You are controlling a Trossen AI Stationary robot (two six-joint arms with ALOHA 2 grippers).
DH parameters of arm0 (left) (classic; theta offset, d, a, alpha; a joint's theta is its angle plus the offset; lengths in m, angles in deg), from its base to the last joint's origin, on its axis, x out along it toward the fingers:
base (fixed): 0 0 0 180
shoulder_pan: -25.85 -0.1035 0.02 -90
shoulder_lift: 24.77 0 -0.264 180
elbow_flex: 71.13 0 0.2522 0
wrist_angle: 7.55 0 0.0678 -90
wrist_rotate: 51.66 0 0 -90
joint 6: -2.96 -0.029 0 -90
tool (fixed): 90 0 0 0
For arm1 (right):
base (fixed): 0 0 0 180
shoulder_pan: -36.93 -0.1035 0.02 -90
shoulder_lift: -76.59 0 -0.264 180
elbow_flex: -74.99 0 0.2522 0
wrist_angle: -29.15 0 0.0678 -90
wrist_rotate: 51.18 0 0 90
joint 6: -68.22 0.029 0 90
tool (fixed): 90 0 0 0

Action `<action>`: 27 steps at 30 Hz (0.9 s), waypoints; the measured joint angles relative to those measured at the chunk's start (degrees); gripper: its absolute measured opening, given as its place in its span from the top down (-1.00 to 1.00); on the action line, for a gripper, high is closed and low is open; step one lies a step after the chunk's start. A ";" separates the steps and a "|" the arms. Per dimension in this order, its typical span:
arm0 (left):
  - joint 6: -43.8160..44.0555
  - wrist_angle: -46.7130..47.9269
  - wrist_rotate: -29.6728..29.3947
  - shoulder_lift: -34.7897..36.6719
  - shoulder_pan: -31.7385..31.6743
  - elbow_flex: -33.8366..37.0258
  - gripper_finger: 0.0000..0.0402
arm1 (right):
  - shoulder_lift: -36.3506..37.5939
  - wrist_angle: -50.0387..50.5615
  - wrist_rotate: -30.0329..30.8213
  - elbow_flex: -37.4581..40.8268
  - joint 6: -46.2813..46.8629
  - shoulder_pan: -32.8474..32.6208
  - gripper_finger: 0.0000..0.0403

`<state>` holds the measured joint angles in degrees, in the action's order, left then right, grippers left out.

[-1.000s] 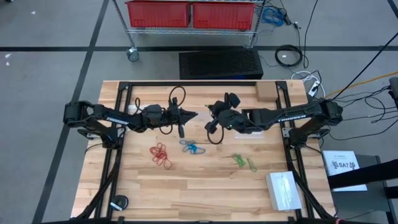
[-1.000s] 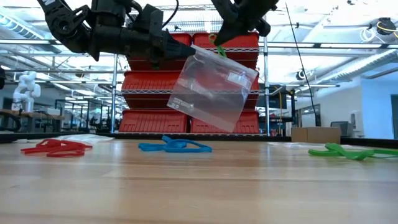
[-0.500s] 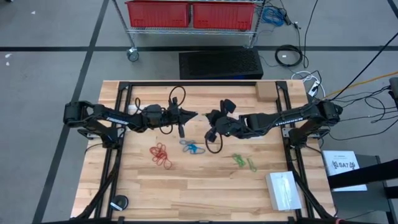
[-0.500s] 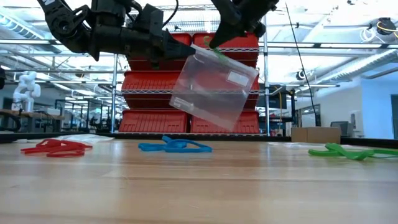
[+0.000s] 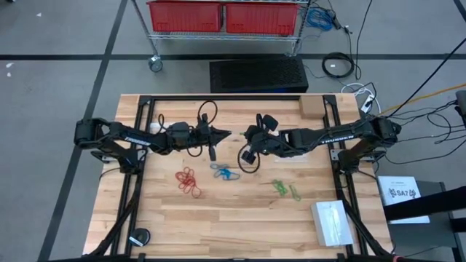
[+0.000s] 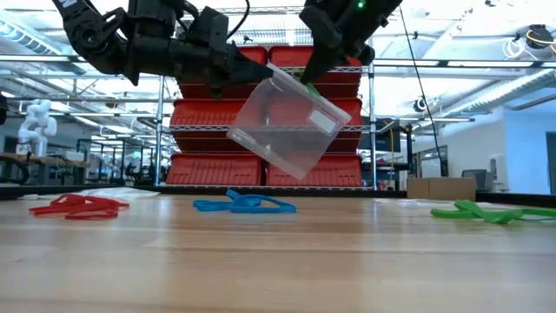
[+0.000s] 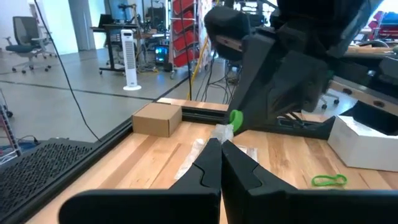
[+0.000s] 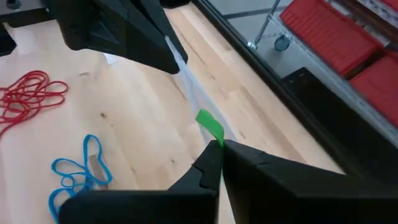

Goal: Sort rubber bands
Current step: Put the green rubber band into the center transparent zip bag

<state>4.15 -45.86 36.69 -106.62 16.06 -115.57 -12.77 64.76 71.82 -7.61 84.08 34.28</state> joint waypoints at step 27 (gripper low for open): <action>-0.11 0.35 2.06 0.00 0.00 0.00 1.00 | 0.15 14.91 -13.92 -11.50 -0.48 3.35 0.05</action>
<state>4.04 -45.51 38.75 -106.62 16.06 -115.57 -12.62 79.67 57.91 -19.11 83.59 37.62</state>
